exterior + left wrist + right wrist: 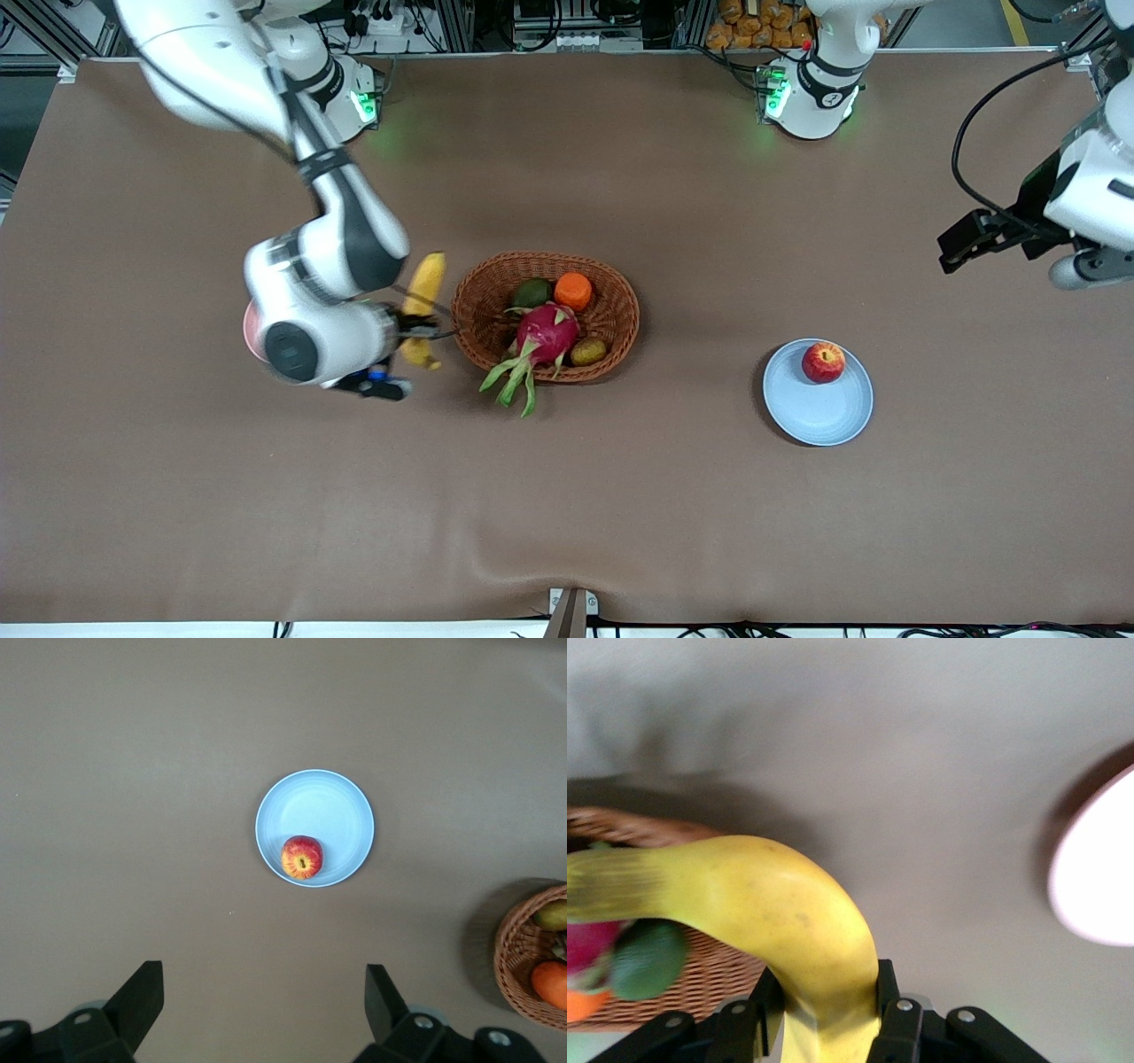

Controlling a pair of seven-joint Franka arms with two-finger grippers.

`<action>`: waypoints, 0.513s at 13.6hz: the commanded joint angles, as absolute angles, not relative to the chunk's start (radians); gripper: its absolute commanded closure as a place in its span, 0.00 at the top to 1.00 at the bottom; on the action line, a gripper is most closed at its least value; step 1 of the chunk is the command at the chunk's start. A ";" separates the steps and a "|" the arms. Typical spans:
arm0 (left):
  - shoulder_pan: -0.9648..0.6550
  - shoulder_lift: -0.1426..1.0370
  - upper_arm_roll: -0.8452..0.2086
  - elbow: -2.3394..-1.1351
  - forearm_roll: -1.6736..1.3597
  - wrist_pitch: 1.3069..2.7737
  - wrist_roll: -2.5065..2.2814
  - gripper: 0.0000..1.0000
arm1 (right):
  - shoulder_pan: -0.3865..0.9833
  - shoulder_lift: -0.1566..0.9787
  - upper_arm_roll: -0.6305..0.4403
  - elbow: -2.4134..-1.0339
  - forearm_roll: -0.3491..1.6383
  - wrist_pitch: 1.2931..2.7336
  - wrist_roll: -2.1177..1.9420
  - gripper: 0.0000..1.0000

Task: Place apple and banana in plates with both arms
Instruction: 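Lift the banana with the right gripper while the left gripper withdraws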

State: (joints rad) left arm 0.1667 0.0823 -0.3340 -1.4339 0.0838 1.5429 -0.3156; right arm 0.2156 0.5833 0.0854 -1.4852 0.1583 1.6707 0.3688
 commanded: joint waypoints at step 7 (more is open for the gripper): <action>0.179 0.045 -0.331 -1.434 0.051 1.485 -0.291 1.00 | -0.075 0.557 0.104 -1.645 -0.026 1.770 -0.043 0.00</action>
State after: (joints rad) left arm 0.1684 0.0695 -0.3328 -1.4339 0.0737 1.5054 -0.3144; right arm -0.0454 0.5805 0.0818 -1.5411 0.0030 1.7030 -0.0246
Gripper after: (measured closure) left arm 0.000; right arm 0.546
